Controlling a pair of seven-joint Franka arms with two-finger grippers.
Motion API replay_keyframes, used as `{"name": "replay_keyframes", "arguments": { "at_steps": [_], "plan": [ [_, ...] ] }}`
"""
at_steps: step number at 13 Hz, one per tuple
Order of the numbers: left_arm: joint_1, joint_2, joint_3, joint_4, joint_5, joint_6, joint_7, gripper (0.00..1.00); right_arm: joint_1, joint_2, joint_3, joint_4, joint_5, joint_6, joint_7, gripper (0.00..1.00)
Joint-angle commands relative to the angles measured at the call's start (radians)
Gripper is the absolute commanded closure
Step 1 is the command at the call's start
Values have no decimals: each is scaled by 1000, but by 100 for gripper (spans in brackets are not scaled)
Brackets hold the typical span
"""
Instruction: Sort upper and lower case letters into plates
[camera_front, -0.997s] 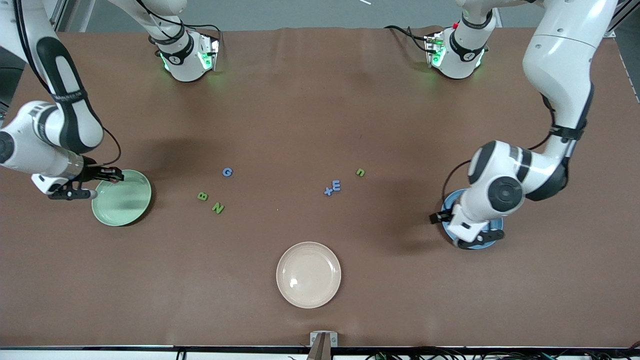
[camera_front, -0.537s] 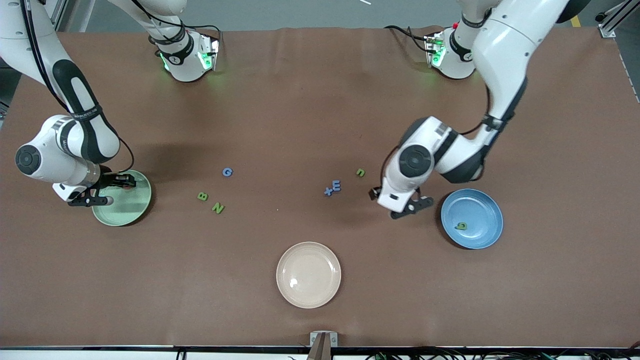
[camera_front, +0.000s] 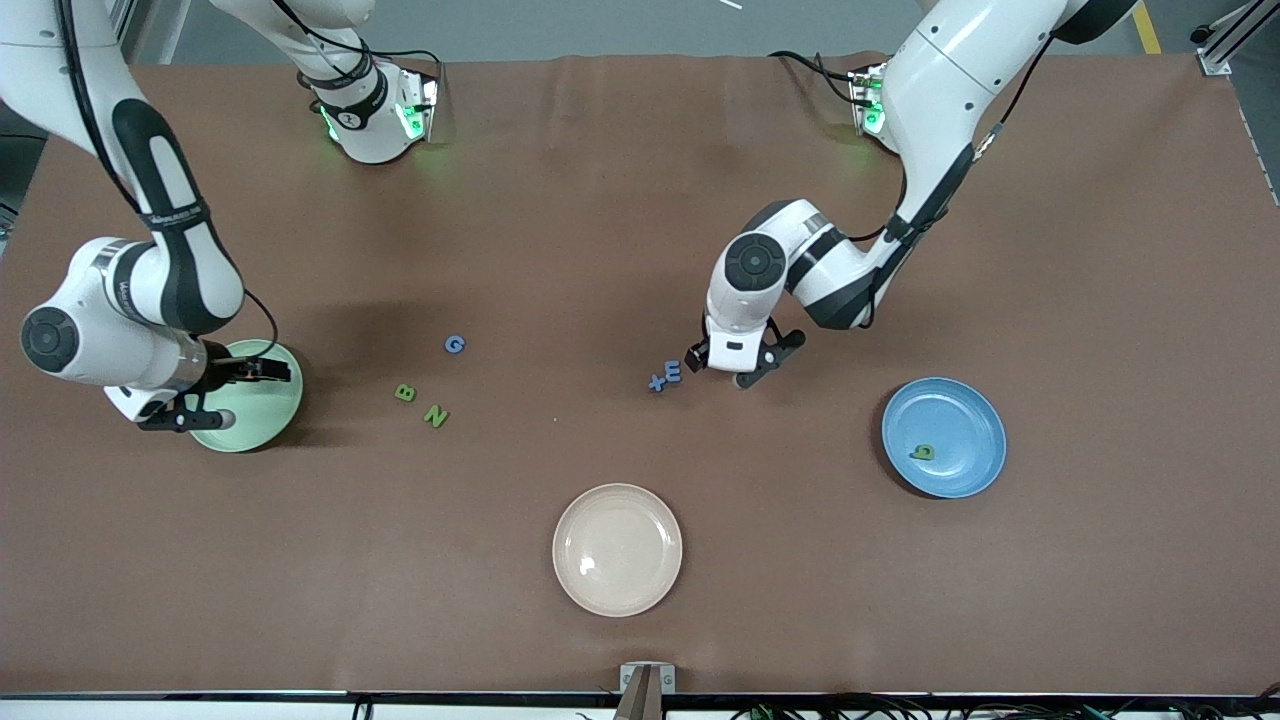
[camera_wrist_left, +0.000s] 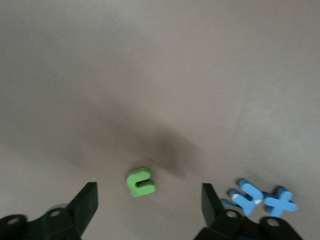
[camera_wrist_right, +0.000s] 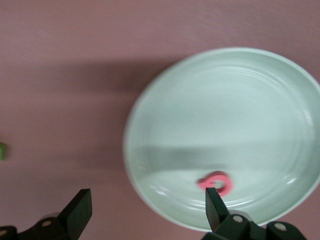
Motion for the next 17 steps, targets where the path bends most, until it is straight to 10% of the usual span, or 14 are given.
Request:
{"name": "replay_keyframes", "arguments": {
  "at_steps": [1, 8, 15, 17],
  "plan": [
    [-6, -21, 6, -50, 71, 36, -203, 15, 89, -4, -3, -10, 9, -3, 166, 0],
    [-4, -6, 4, -87, 116, 98, -363, 36, 253, 60, -5, -32, 122, 170, 372, 0],
    [7, 3, 6, -61, 118, 96, -348, 98, 325, 108, -5, -86, 124, 281, 481, 8],
    [28, -33, 13, -29, 118, 87, -305, 100, 335, 114, -5, -87, 124, 283, 481, 20]
  ]
}}
